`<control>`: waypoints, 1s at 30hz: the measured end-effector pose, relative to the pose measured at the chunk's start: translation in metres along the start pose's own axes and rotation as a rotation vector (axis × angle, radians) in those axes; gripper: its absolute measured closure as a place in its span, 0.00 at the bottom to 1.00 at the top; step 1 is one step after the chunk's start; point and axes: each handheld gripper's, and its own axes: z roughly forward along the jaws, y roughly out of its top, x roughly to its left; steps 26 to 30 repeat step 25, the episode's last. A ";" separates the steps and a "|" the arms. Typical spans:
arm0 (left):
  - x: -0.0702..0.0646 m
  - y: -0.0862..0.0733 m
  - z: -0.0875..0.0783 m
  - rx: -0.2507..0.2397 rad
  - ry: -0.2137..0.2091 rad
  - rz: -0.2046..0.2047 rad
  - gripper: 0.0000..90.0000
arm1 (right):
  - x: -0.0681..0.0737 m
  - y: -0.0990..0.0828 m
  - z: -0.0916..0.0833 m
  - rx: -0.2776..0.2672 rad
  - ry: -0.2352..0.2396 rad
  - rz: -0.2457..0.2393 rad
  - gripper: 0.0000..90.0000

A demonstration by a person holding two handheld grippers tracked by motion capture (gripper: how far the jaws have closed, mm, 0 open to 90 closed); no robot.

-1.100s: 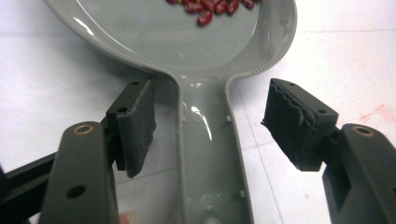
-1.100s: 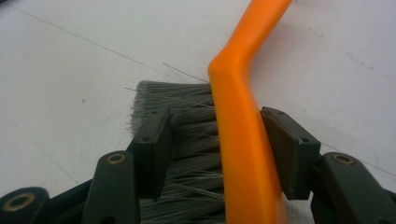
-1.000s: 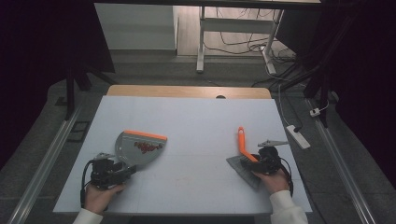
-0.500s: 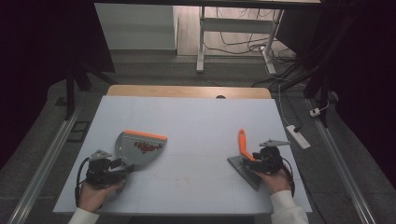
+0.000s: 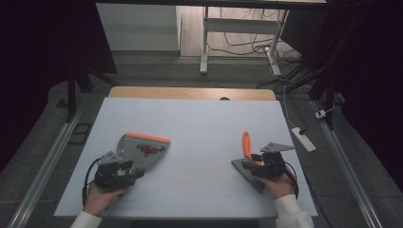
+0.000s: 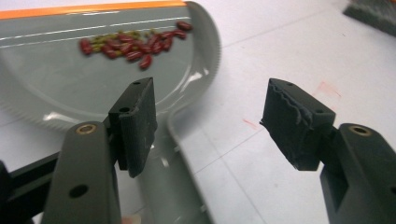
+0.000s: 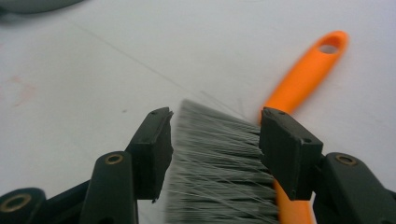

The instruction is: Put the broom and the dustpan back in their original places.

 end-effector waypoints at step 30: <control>-0.005 0.010 0.020 0.068 -0.058 0.093 0.40 | 0.021 0.000 0.002 -0.049 0.075 -0.161 0.49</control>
